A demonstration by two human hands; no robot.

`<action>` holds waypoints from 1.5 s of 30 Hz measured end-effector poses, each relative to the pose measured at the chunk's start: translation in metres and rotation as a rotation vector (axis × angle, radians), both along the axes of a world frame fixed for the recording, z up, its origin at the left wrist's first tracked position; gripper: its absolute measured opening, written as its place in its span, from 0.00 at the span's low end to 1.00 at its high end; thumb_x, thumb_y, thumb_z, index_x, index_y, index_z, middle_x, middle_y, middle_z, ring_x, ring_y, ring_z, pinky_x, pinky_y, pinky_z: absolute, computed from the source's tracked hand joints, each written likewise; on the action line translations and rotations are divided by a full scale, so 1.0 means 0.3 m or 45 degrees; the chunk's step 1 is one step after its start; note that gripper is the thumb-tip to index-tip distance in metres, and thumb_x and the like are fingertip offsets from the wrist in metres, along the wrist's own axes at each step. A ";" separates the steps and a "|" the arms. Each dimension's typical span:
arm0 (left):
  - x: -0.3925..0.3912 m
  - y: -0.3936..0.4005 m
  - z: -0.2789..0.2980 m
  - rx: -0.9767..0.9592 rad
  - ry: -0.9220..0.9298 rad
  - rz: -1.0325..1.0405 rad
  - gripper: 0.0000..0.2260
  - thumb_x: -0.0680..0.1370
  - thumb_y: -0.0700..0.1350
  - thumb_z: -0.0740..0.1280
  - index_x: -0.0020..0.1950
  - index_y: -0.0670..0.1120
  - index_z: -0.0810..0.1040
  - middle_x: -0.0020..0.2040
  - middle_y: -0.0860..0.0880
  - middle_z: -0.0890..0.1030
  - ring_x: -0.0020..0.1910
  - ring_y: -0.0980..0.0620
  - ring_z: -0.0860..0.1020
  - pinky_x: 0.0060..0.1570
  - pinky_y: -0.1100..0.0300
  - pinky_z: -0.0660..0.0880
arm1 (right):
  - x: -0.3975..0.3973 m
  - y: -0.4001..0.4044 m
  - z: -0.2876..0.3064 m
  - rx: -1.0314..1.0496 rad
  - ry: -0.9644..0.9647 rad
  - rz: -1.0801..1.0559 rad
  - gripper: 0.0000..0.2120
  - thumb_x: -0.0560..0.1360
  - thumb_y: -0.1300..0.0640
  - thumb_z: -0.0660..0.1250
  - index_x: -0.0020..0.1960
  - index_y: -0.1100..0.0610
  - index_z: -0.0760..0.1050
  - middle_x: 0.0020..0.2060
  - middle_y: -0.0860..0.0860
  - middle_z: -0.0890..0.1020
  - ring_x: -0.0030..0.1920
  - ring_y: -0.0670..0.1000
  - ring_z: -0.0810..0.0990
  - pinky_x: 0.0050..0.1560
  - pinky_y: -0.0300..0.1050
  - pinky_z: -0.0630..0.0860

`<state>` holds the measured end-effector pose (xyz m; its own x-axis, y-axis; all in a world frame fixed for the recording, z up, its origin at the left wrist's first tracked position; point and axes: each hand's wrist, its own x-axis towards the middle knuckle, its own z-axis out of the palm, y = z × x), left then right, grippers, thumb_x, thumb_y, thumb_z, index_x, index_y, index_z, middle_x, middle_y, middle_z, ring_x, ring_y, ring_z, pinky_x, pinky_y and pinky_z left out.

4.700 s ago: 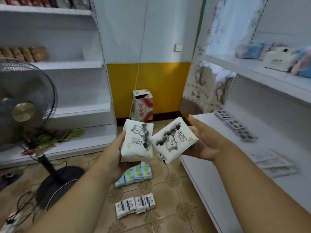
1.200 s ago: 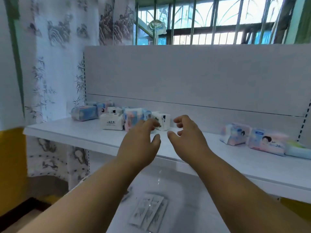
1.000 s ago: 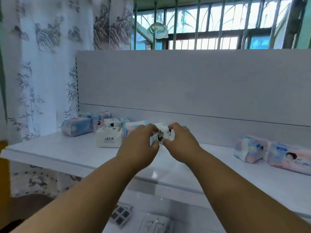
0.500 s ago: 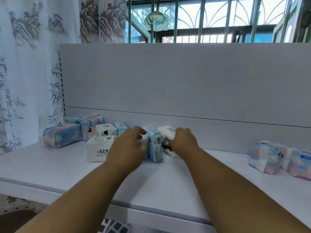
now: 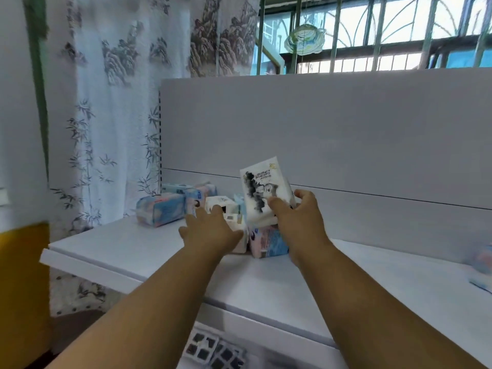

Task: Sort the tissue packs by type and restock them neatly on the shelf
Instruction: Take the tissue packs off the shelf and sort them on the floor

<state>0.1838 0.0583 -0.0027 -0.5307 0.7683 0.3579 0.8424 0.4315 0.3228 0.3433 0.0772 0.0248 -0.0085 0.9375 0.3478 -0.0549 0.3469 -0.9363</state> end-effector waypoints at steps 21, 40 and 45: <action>0.292 -0.485 0.133 1.077 -1.698 -0.268 0.09 0.83 0.52 0.59 0.56 0.49 0.75 0.52 0.43 0.79 0.52 0.43 0.80 0.43 0.51 0.81 | 0.201 -0.278 -0.003 -0.104 0.392 0.480 0.20 0.75 0.51 0.72 0.61 0.53 0.67 0.50 0.51 0.79 0.49 0.52 0.83 0.51 0.56 0.82; 0.550 -1.574 -0.399 1.052 -1.309 0.401 0.11 0.79 0.60 0.64 0.60 0.60 0.74 0.53 0.52 0.82 0.51 0.50 0.81 0.45 0.54 0.76 | 0.271 -1.011 -0.438 -0.169 -0.288 1.379 0.19 0.72 0.43 0.73 0.59 0.46 0.72 0.54 0.50 0.83 0.52 0.51 0.83 0.48 0.50 0.81; 0.521 -1.985 -0.714 0.834 -1.174 0.730 0.11 0.79 0.56 0.66 0.53 0.51 0.81 0.53 0.47 0.83 0.46 0.54 0.82 0.35 0.66 0.74 | 0.143 -1.400 -0.847 -0.356 -0.534 1.445 0.26 0.67 0.38 0.75 0.59 0.47 0.71 0.53 0.48 0.83 0.53 0.51 0.83 0.53 0.61 0.81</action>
